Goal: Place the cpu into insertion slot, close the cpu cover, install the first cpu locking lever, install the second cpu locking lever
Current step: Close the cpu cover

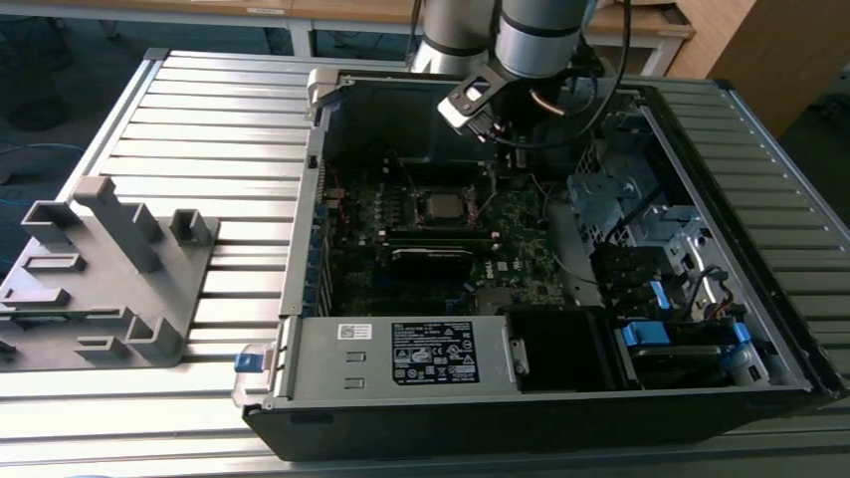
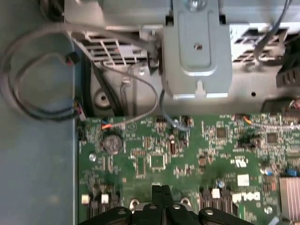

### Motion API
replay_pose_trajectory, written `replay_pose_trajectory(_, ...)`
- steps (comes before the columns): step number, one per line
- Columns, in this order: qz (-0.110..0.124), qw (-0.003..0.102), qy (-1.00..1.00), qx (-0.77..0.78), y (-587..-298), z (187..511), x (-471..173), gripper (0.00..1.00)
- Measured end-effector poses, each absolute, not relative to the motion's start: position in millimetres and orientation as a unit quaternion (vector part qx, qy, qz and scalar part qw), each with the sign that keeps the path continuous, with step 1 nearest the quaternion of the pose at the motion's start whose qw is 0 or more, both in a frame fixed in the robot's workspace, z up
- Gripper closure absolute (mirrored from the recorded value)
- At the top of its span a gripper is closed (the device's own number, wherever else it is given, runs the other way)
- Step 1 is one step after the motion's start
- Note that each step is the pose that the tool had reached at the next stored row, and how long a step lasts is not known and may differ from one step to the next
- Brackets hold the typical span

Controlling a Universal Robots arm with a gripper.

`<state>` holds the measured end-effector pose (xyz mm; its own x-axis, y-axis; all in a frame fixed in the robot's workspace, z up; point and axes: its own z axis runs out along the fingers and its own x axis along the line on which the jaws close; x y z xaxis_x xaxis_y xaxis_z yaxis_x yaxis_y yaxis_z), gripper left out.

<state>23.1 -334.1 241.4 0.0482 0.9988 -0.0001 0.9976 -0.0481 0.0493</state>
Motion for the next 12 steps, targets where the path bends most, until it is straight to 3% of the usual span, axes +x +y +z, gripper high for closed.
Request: replay_pose_trajectory(12,0.021,0.022,0.689,0.724,-334,241,-15,0.89)
